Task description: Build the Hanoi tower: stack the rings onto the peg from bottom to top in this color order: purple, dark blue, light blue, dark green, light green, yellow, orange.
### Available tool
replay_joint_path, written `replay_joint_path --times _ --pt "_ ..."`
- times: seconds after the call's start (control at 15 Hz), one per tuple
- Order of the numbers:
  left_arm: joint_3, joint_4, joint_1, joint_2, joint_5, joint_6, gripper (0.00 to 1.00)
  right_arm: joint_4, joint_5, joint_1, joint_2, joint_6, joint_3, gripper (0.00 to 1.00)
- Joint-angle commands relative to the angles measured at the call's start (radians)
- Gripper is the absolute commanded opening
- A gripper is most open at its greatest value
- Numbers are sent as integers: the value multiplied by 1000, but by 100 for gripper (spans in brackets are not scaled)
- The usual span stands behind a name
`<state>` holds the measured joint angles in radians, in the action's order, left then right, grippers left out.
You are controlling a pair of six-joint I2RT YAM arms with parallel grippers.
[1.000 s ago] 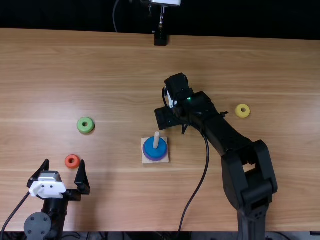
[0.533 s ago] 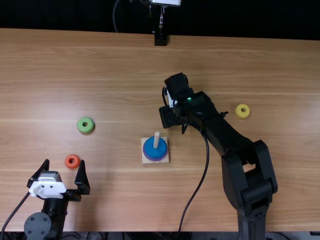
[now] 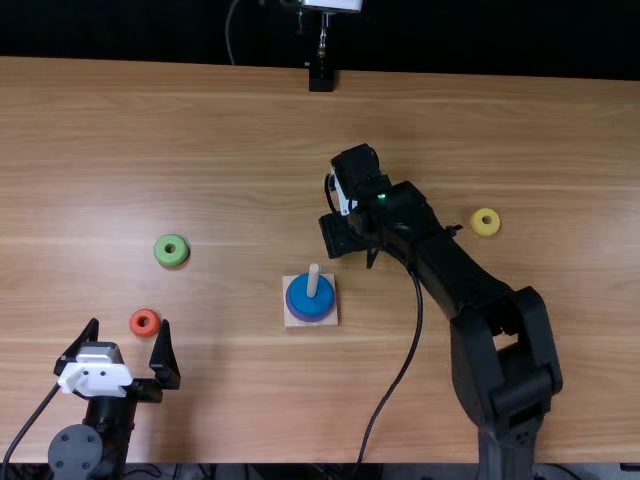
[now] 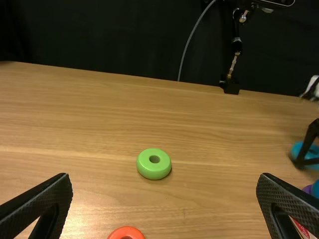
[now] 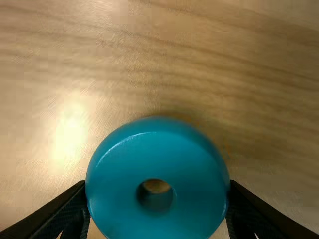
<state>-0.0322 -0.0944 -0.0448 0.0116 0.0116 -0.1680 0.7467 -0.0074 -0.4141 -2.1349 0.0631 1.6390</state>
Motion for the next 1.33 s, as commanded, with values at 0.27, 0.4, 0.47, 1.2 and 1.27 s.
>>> replay_joint_path --times 0.27,0.4,0.47,1.2,1.27 --pt "32 -1 6 -12 16 8 100 184 0 -2 237 -78 88 0" --pt "32 -1 6 -12 16 8 100 263 -2 -3 273 -105 137 0" --pt "32 -1 6 -12 16 8 100 315 -2 -5 280 -105 170 0" --pt "32 -1 6 -12 16 8 100 486 -13 -169 383 -93 271 0" --pt "32 -1 6 -12 16 8 100 491 -13 -184 383 -91 269 0"
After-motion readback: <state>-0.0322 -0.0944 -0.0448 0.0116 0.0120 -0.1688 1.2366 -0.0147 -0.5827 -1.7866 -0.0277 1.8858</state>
